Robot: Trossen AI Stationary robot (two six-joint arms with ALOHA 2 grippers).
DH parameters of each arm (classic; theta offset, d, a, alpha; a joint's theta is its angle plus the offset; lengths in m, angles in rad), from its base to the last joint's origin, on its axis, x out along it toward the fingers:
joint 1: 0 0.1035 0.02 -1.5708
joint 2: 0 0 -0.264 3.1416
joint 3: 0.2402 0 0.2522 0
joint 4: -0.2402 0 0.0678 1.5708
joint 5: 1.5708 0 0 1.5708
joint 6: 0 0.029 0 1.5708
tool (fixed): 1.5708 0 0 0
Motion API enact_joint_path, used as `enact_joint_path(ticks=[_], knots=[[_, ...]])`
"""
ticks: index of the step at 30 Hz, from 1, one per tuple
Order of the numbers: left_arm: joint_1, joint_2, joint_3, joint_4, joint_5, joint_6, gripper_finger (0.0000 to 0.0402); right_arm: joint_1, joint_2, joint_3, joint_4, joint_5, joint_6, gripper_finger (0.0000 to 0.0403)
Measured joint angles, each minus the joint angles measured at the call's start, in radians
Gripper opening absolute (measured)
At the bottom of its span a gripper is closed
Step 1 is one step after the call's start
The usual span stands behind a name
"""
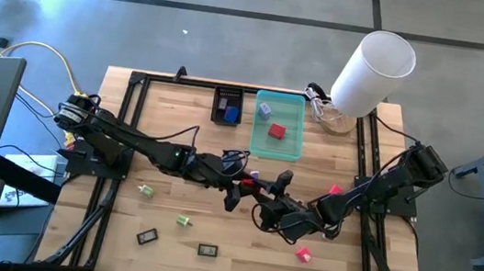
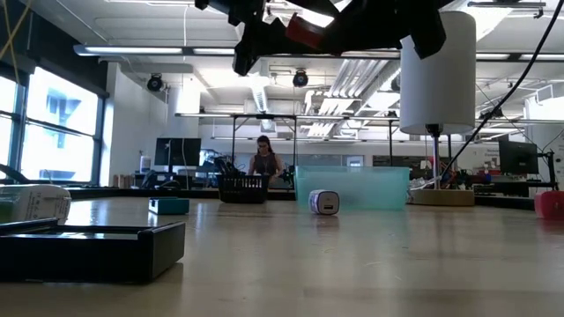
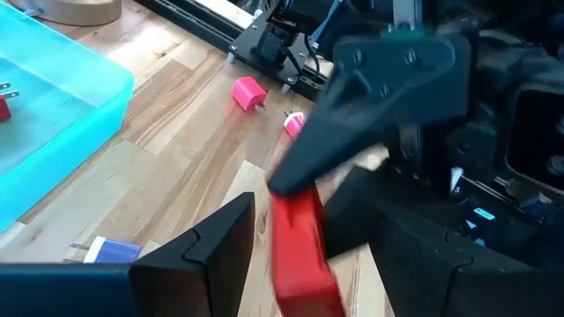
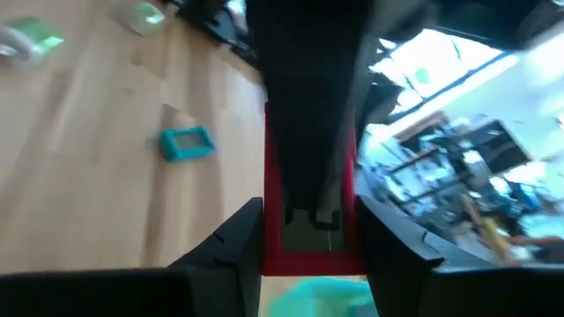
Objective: Pick & Place Office items
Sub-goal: Put the red digital timer into the black bin
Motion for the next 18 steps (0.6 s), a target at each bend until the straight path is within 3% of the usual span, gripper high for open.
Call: enact_joint_path(ticks=[4, 18], knots=[[-0.008, 0.0, 0.0, -0.001, 0.003, 0.0, 0.0207, -0.005, 0.0, 0.0, 0.014, 0.048, -0.012, 0.0138], [-0.006, 0.0, 0.0, -0.001, -0.002, 0.003, 0.0191, -0.006, 0.0, 0.0, 0.016, 0.024, -0.024, 0.0138]])
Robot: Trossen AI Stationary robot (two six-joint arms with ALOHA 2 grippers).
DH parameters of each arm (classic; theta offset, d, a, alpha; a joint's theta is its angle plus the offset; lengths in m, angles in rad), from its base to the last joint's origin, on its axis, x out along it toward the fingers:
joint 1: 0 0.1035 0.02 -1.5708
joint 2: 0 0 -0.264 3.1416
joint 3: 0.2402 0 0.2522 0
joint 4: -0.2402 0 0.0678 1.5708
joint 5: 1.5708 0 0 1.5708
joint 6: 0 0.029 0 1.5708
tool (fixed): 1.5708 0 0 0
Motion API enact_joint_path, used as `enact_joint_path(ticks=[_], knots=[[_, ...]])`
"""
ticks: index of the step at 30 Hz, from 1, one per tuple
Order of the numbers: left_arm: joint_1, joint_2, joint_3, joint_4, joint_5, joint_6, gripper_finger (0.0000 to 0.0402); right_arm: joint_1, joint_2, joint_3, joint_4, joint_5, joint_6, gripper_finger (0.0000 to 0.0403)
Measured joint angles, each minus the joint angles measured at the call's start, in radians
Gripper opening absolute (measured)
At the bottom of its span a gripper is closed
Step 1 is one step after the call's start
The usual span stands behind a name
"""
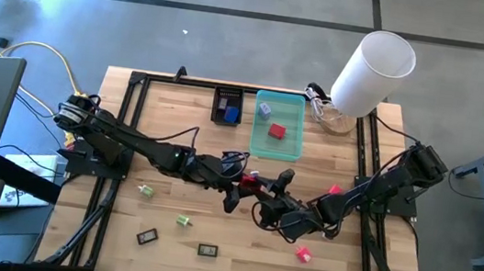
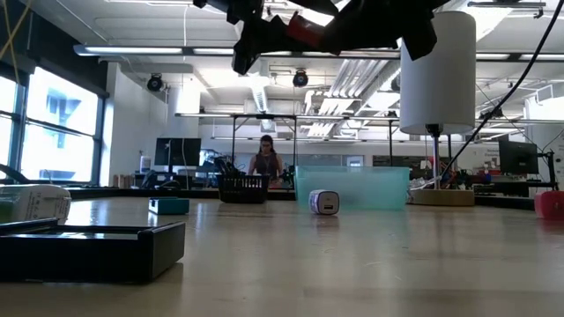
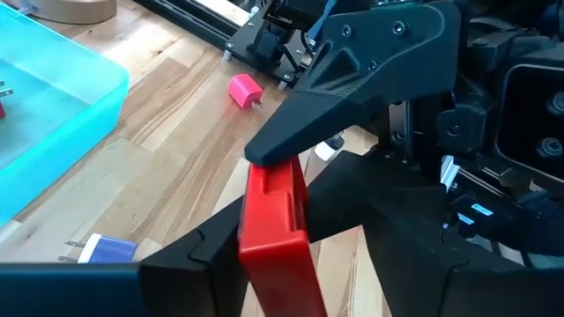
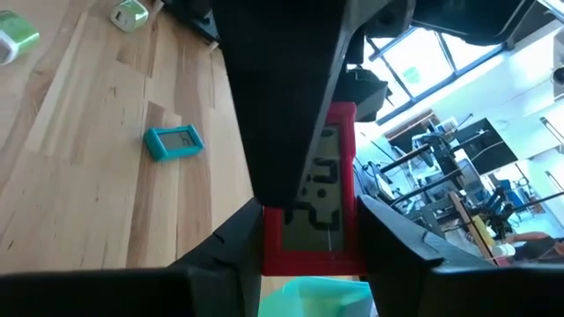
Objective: Pick & Place Office items
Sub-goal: Put the red digital timer into the black bin
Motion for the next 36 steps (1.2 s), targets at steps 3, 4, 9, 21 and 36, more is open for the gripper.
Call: enact_joint_path(ticks=[3, 4, 9, 21, 36], knots=[[0.001, 0.0, 0.0, -0.003, -0.002, 0.01, 0.0159, 0.0, 0.0, 0.0, -0.003, -0.005, -0.001, 0.0138], [0.001, 0.0, 0.0, -0.004, -0.003, 0.016, 0.0146, 0.0, 0.0, 0.0, -0.003, -0.005, -0.001, 0.0138], [0.001, 0.0, -0.001, -0.006, -0.01, 0.019, 0.0084, 0.001, 0.0, 0.0, -0.003, -0.004, -0.003, 0.0138], [-0.002, -0.001, -0.001, 0.005, -0.011, 0.064, 0.0051, 0.025, 0.001, -0.002, -0.007, -0.013, 0.004, 0.0264], [0.023, -0.001, -0.001, -0.009, -0.022, 0.075, 0.0047, 0.21, 0.001, -0.002, -0.191, 0.244, 0.162, 0.0395]])
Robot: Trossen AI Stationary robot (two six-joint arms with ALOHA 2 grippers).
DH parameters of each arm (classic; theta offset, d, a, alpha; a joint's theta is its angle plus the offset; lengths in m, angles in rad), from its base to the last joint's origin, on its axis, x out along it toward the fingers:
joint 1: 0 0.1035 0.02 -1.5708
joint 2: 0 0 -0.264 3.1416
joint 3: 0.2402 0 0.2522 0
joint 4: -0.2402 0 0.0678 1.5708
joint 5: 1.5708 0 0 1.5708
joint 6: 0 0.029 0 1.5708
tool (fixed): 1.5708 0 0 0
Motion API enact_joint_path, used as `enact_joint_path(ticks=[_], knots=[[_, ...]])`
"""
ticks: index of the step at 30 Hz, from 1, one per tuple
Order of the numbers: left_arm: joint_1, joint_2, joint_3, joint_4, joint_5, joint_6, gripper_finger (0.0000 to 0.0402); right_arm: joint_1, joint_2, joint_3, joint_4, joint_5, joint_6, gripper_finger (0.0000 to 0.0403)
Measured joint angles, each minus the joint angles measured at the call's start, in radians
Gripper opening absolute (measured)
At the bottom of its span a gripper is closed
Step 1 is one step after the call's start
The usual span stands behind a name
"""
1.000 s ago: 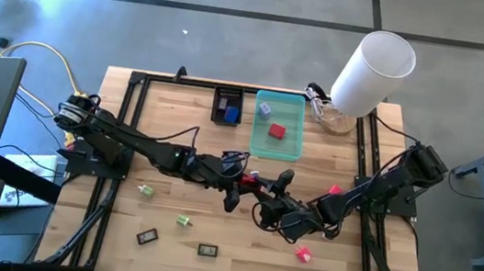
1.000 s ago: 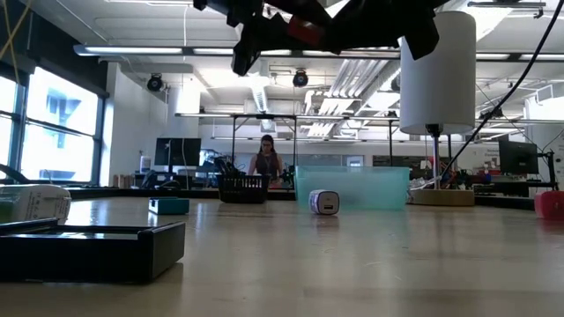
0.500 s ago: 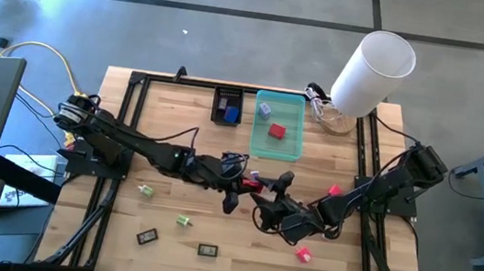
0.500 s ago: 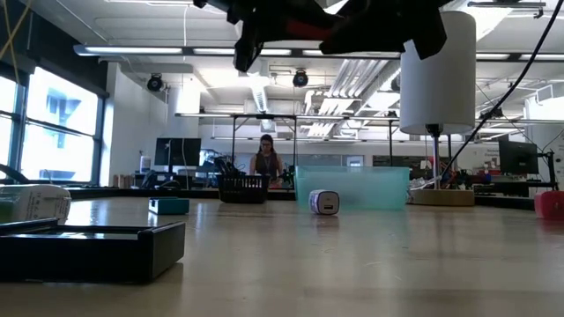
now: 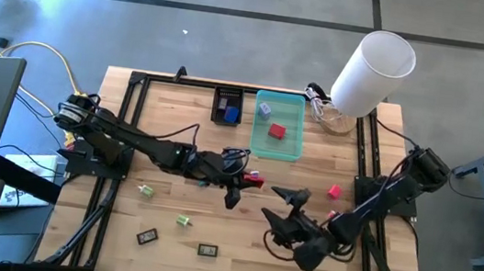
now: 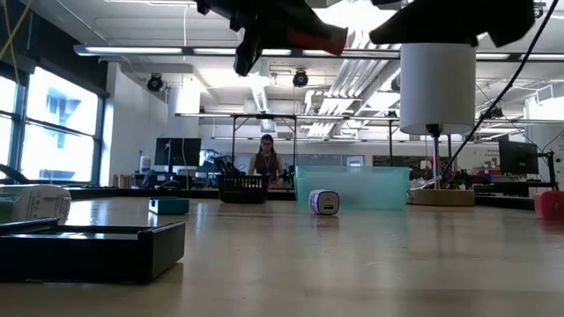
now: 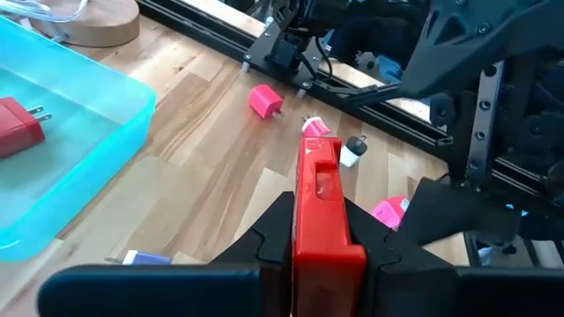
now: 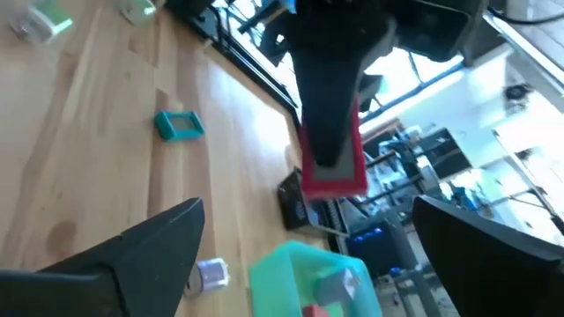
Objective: Pick & Place Office items
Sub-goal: Put the red digital timer into the black bin
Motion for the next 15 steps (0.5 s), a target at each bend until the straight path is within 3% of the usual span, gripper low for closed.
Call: enact_joint_path(ticks=[4, 10, 15], knots=[[0.0, -0.005, 0.0, -0.027, 0.0, 0.013, 0.0047, 0.036, -0.022, 0.0, -0.131, 0.007, 0.154, 0.0391], [0.01, -0.027, 0.0, -0.102, 0.0, 0.044, 0.0047, 0.039, -0.07, 0.0, -0.35, -0.117, 0.491, 0.0391], [0.064, -0.052, 0.002, -0.145, 0.029, 0.073, 0.0047, 0.032, -0.082, 0.0, -0.396, -0.256, 0.673, 0.0391]])
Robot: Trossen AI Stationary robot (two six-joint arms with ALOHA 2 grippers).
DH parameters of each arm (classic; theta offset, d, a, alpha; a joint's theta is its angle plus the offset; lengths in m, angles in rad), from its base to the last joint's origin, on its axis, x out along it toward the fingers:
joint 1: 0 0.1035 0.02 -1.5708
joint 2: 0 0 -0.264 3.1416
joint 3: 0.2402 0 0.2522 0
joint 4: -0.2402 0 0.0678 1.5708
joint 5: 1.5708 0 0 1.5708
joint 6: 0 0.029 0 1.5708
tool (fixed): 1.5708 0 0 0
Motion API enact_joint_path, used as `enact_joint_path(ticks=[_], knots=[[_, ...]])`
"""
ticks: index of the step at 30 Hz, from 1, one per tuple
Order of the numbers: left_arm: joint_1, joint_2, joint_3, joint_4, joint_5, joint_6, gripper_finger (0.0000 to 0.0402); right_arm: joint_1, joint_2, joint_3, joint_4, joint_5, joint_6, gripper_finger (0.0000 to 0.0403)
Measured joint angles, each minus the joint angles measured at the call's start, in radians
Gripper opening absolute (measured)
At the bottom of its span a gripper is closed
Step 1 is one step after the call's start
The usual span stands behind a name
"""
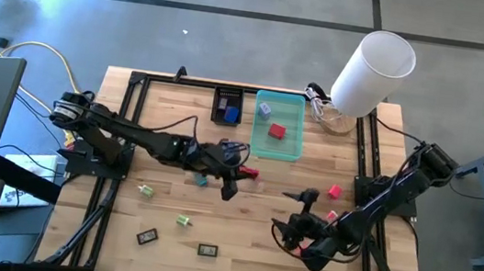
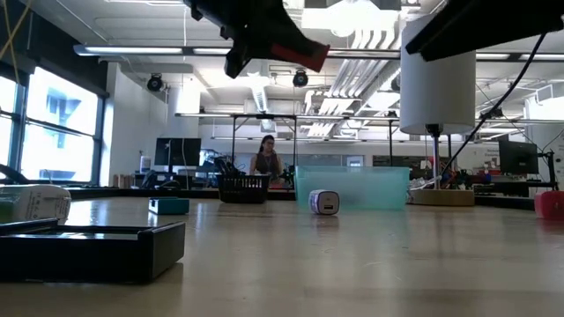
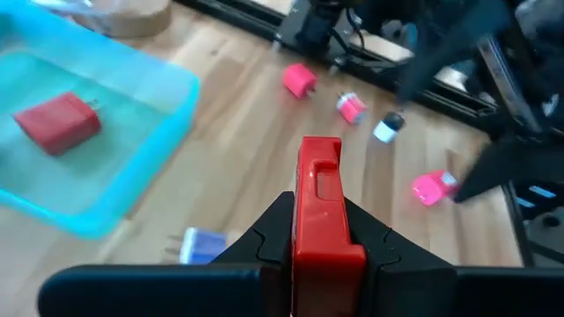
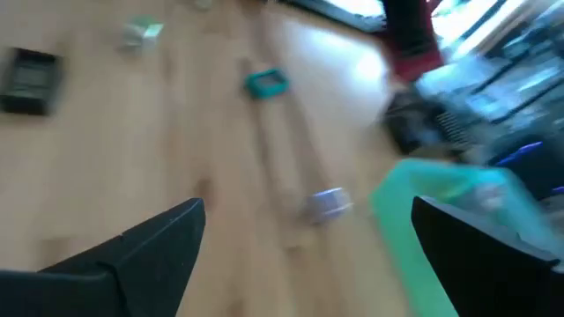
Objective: Pick & Place Office items
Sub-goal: Put the red digital timer into the black bin
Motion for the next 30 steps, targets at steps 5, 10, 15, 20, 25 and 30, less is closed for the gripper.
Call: enact_joint_path(ticks=[5, 10, 15, 20, 25, 30], knots=[[0.085, -0.044, 0.001, -0.035, 0.037, 0.023, 0.0046, -0.001, -0.031, 0.006, 0.017, -0.205, -0.022, 0.0391], [0.165, -0.07, 0.0, -0.053, 0.07, -0.011, 0.0046, -0.014, -0.111, 0.021, 0.022, -0.374, 0.068, 0.0391], [0.194, -0.07, 0.0, -0.061, 0.096, -0.074, 0.0046, -0.004, -0.158, 0.021, 0.02, -0.371, 0.165, 0.0392], [0.194, -0.071, 0.0, -0.073, 0.097, -0.103, 0.0047, 0.004, -0.182, 0.021, -0.076, -0.376, 0.291, 0.0392], [0.194, -0.071, 0.0, -0.09, 0.097, -0.14, 0.0049, 0.003, -0.187, 0.021, -0.339, -0.427, 0.494, 0.0392], [0.209, -0.075, 0.0, -0.093, 0.063, -0.177, 0.0051, 0.004, -0.186, -0.032, -0.417, -0.462, 0.586, 0.0392]])
